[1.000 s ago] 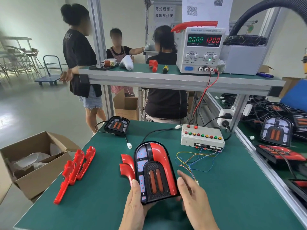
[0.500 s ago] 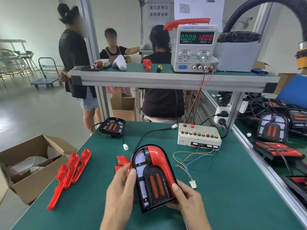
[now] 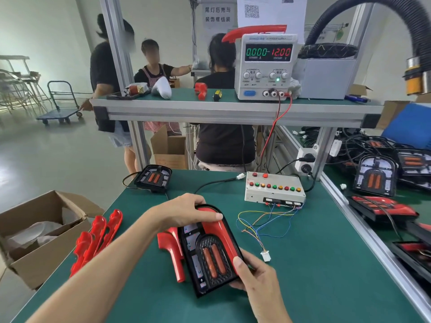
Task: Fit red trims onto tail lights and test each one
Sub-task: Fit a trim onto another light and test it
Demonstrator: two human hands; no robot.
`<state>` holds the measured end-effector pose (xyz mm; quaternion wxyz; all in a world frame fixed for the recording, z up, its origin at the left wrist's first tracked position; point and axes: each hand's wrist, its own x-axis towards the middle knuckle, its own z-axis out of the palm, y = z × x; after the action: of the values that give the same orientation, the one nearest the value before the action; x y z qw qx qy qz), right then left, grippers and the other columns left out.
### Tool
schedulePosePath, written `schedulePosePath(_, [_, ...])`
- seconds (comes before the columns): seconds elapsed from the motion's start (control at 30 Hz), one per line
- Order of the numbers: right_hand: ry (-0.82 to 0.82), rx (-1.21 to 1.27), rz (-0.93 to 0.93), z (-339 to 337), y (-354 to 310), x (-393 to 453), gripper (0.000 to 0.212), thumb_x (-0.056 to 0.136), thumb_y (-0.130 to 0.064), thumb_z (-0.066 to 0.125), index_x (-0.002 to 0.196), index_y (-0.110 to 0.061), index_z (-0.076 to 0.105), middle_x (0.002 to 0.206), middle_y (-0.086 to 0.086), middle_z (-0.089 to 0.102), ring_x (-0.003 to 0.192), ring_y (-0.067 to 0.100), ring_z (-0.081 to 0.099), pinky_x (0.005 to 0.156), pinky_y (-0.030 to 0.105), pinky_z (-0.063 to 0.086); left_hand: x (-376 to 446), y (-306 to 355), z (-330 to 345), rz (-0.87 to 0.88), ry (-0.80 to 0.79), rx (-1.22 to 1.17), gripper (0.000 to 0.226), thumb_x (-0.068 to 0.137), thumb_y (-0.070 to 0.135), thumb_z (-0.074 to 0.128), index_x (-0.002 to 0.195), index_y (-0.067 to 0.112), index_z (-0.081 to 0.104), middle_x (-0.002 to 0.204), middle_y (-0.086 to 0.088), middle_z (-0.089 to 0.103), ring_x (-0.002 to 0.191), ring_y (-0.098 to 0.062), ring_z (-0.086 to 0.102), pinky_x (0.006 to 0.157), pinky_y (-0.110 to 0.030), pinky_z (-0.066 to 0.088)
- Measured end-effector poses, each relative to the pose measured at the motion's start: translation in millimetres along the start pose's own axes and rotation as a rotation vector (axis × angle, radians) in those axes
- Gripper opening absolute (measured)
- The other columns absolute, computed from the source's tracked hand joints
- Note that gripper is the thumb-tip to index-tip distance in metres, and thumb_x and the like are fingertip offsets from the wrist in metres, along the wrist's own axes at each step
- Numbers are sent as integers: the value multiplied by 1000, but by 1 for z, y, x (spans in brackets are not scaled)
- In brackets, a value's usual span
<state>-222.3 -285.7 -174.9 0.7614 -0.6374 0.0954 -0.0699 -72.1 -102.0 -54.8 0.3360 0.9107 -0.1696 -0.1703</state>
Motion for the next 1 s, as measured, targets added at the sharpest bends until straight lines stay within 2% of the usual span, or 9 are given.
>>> schedulePosePath(0.1, [-16, 30, 6, 1, -1, 1, 21, 95, -9, 66, 113, -14, 76, 97, 7, 80, 83, 13, 74, 68, 35, 63, -2, -10, 6, -8, 14, -142, 72, 57, 81, 77, 89, 17, 68, 83, -1, 74, 71, -14, 68, 83, -41, 57])
schedulePosePath(0.2, [-52, 90, -10, 1, -2, 1, 25, 94, -18, 64, 114, -11, 76, 103, 11, 79, 91, 18, 74, 75, 35, 63, -3, -16, 8, -20, 35, -280, 67, 59, 72, 82, 93, 15, 71, 87, -6, 77, 83, -26, 75, 90, -48, 59])
schedulePosePath(0.3, [-88, 92, -22, 0, -4, 1, 34, 89, -32, 71, 118, -14, 75, 109, 11, 78, 101, 22, 73, 82, 37, 62, -1, -17, 11, -27, 51, -355, 64, 58, 69, 83, 93, 16, 72, 87, -6, 78, 85, -29, 76, 91, -51, 59])
schedulePosePath(0.47, [-90, 82, -27, -1, -6, 0, 32, 84, -38, 67, 112, -27, 80, 108, 7, 78, 96, 16, 74, 76, 31, 60, -2, -19, 13, -40, 64, -379, 66, 57, 71, 83, 93, 18, 71, 84, -3, 78, 79, -25, 76, 84, -45, 62])
schedulePosePath(0.6, [-84, 71, -31, 2, -6, 0, 26, 88, -32, 68, 110, -30, 80, 106, 8, 79, 93, 17, 74, 78, 35, 62, -5, -21, 14, -43, 62, -388, 68, 55, 71, 83, 93, 16, 71, 86, -5, 78, 83, -27, 75, 86, -46, 61])
schedulePosePath(0.77, [-80, 47, -41, 0, -3, 3, 25, 99, -10, 62, 107, -24, 82, 103, 8, 79, 86, 12, 71, 70, 26, 58, -10, -18, 18, -67, 61, -464, 69, 54, 60, 87, 97, 9, 69, 90, -14, 77, 77, -27, 73, 85, -50, 61])
schedulePosePath(1.0, [-76, 24, -72, -2, 2, 5, 24, 98, -6, 63, 106, -20, 82, 105, 22, 72, 82, 13, 67, 69, 26, 56, -12, -12, 12, -114, 5, -526, 55, 59, 41, 96, 93, 9, 68, 88, -16, 75, 81, -32, 71, 89, -55, 59])
